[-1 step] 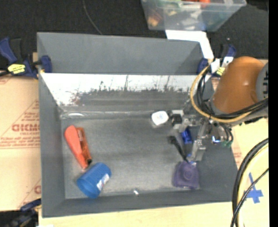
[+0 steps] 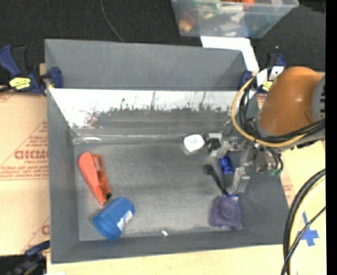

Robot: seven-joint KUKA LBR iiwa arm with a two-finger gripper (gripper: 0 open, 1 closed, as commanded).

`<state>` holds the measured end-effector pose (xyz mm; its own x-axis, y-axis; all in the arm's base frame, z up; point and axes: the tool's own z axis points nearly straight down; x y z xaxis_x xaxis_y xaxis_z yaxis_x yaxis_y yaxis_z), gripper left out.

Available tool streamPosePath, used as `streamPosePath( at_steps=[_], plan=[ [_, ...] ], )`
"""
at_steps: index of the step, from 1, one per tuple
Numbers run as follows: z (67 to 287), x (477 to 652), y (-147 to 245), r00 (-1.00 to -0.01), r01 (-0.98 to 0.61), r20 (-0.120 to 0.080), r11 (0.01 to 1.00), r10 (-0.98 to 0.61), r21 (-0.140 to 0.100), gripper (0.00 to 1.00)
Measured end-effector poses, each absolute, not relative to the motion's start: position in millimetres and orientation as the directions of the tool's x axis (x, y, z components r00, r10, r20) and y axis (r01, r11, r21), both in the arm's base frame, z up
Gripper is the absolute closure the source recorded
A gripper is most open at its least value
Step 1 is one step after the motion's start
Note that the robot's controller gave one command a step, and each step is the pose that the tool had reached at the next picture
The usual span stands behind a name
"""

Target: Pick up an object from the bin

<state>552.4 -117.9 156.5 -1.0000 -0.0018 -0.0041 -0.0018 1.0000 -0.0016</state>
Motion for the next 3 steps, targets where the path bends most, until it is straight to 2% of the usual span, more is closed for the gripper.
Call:
streamPosePath(
  at_steps=[1, 2, 3],
  plan=[
    [72, 491.7, -133, -0.848, -0.530, -0.001, 0.848, -0.530, -0.003, 0.00],
    [159, 489.8, -126, -0.653, -0.757, -0.006, 0.653, -0.757, -0.013, 0.00],
    [100, 494.9, -138, -0.670, -0.743, -0.001, 0.670, -0.743, 0.000, 0.00]
  ],
)
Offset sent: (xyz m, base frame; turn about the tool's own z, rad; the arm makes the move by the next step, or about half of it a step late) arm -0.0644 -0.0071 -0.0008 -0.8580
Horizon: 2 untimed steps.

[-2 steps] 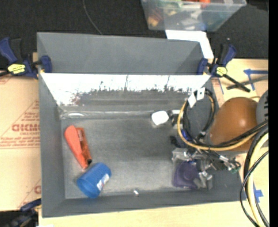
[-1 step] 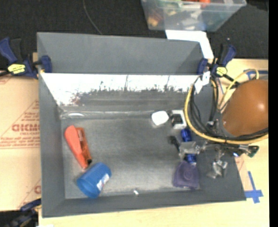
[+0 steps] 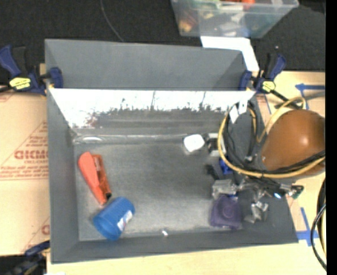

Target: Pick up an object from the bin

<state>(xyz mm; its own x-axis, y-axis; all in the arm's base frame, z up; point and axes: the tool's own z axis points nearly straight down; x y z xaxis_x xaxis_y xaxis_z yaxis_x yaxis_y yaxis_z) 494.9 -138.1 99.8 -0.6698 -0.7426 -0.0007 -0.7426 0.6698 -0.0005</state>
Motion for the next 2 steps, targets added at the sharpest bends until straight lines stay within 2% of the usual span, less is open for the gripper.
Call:
streamPosePath(
  at_steps=[1, 2],
  plan=[
    [77.1, 500.4, -116.8, -0.098, -0.995, -0.009, 0.098, -0.995, -0.010, 0.00],
    [72.7, 500.5, -121.0, -0.553, -0.833, -0.007, 0.553, -0.833, -0.010, 1.00]
  ],
)
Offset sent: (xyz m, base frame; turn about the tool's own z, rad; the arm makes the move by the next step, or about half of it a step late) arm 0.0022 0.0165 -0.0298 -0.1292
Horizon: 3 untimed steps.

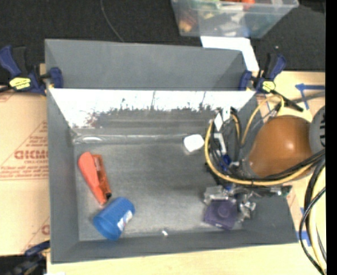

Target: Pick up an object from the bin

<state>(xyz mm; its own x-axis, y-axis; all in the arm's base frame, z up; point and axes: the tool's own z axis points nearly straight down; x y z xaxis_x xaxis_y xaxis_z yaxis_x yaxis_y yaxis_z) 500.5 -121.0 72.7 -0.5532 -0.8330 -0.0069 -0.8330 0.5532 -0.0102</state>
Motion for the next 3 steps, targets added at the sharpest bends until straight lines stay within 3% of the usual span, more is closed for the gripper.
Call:
streamPosePath(
  at_steps=[1, 2, 3],
  plan=[
    [73, 500.3, -121, -0.566, -0.825, -0.007, 0.566, -0.825, -0.010, 1.00],
    [96, 497.9, -121, -0.567, -0.824, -0.004, 0.567, -0.824, -0.003, 1.00],
    [138, 497.6, -121, -0.568, -0.823, -0.003, 0.568, -0.823, 0.000, 1.00]
  ],
)
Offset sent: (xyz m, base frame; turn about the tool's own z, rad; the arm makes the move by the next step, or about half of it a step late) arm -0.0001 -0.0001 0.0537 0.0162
